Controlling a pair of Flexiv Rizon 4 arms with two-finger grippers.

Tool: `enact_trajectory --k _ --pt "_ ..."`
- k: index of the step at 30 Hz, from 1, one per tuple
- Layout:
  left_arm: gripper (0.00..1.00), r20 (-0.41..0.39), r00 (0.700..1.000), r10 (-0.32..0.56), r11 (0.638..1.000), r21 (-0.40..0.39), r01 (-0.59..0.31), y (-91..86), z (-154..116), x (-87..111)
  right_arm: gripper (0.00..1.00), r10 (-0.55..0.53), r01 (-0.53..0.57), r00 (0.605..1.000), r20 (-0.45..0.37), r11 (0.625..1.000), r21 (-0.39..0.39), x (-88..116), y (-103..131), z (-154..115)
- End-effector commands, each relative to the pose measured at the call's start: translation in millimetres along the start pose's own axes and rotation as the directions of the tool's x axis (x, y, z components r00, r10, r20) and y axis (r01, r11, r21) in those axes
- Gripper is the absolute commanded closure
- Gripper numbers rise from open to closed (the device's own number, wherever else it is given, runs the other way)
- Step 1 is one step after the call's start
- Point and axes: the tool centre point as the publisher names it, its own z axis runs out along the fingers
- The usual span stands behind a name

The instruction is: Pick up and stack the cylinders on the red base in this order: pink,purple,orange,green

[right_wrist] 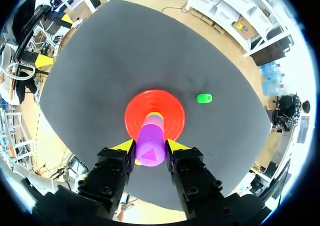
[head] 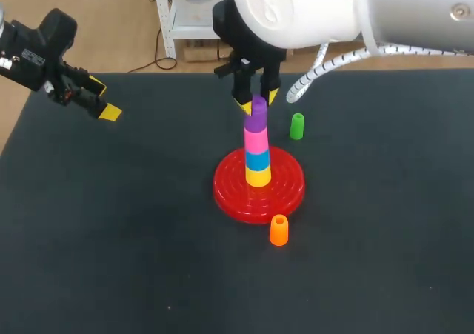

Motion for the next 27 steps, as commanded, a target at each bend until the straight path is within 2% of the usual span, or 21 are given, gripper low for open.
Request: enact_trajectory --k 1,6,14,27 --pt "0.0 0.003 1.0 0.002 1.0 0.0 -0.002 -0.2 0.0 1.2 1.0 -0.009 0.01 0.999 -0.035 1.0 0.007 -4.0 2.0 2.5" --pt "0.0 0.003 1.0 0.002 1.0 0.0 -0.002 -0.2 0.0 1.2 1.0 -0.03 0.033 0.997 -0.077 0.999 0.033 -2.0 1.0 9.2" --pt "0.0 0.003 1.0 0.002 1.0 0.0 -0.002 -0.2 0.0 1.2 1.0 -0.046 0.05 0.994 -0.101 0.998 0.038 -2.8 0.5 13.6" --pt "0.0 0.003 1.0 0.002 1.0 0.0 -0.002 -0.2 0.0 1.2 1.0 -0.022 0.025 0.986 -0.163 1.0 0.015 1.6 -7.3 38.4"
